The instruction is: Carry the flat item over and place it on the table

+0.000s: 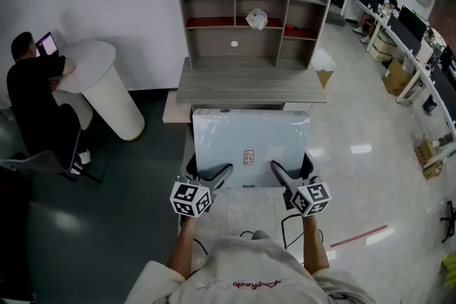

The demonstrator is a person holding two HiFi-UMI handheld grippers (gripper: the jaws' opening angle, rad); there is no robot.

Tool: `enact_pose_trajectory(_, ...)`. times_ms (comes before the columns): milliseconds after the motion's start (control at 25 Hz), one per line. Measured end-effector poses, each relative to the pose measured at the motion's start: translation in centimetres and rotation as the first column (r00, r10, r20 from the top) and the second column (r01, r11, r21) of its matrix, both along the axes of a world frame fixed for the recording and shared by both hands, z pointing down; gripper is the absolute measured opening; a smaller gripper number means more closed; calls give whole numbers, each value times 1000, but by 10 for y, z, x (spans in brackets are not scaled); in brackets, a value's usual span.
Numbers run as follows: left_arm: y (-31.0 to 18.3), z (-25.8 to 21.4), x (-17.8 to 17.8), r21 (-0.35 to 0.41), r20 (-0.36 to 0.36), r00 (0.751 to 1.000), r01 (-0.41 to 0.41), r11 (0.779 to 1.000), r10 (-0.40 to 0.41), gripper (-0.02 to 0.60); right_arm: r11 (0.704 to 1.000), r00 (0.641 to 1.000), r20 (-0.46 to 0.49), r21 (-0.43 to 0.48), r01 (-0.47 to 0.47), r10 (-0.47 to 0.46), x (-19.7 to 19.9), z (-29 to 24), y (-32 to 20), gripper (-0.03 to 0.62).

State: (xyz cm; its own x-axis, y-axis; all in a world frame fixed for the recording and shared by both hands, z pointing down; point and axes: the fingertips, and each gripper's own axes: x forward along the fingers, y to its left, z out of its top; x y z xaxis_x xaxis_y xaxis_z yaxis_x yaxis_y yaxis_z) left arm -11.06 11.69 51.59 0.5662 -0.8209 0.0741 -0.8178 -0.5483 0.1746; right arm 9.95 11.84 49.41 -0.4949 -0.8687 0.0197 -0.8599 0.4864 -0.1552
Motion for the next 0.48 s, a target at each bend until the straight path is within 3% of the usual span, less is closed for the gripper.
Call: enact_pose_trajectory(480,-13,6,-5,-5,-11,1000,-14,1000,14,522,1000,1000,-9,-1,-12,12,-5,4,-11,468)
